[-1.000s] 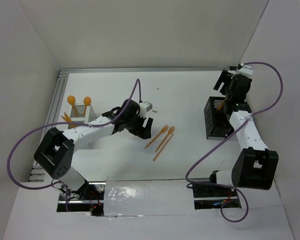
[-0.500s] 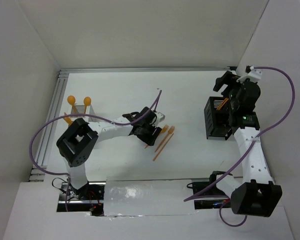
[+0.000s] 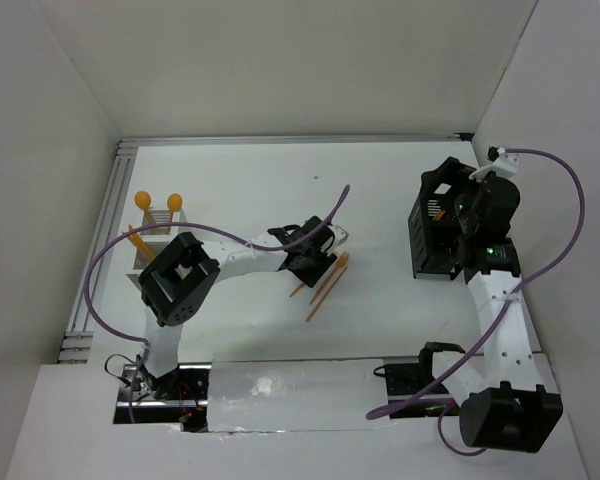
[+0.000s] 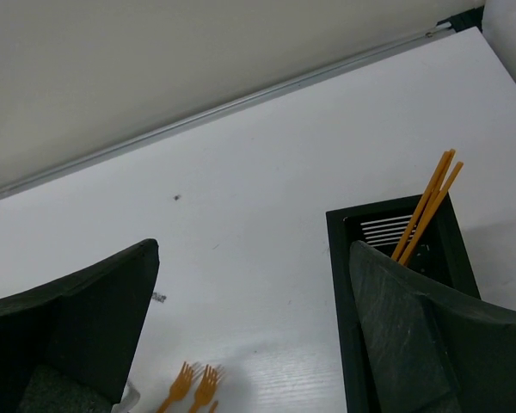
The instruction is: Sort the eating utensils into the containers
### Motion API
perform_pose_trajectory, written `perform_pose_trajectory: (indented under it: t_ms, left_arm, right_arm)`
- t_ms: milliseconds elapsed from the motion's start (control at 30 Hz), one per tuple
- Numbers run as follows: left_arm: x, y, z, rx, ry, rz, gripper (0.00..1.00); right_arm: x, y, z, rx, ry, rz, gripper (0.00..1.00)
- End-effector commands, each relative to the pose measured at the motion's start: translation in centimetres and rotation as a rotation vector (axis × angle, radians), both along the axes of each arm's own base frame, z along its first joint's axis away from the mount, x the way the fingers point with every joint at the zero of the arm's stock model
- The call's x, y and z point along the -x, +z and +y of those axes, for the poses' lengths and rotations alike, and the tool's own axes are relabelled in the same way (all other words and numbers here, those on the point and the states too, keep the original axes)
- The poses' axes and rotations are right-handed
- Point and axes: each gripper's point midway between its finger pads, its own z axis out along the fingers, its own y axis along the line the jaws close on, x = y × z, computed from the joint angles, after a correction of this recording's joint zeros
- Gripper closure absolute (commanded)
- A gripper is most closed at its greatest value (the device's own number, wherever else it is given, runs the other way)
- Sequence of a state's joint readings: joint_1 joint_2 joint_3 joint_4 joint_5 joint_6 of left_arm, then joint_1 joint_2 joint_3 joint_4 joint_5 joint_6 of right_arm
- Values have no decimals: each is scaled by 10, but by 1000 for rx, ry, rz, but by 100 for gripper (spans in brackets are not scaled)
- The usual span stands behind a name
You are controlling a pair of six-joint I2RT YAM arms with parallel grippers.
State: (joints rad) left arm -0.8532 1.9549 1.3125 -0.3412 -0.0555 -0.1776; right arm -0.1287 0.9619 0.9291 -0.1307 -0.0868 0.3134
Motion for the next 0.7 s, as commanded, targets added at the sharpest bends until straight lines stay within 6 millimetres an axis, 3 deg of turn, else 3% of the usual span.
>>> perform_pose_trajectory:
  t_ms: [0,167,267,333,400,467,567,600,667]
  left_arm:
    - [0,-9,-7,-15,-29,8,43]
    - [2,-23,-12,-13,-32,43,57]
    - [4,-24,-17,27,-17,69,72]
    - [1,-23,-19,53,-4,66,89]
    - [1,-21,-18,65,13,67,95]
    - [1,-20,-13,66,35,66,96]
    - [0,1,-7,135,79,56,98]
    - [-4,24,-6,190,95,28,100]
    - [-6,39,1,272,125,17,100]
  right_arm:
    - [11,2,5,-37,2,1,2]
    - [18,-15,14,-102,29,35,1]
    - [21,-23,26,-163,70,53,0]
    - [23,-33,33,-200,98,66,0]
    - [26,-35,38,-220,118,63,0]
    - [26,-39,41,-244,124,69,0]
    - [25,-47,55,-312,188,80,0]
    - [26,-47,60,-324,215,75,0]
    - [27,-58,74,-386,263,95,0]
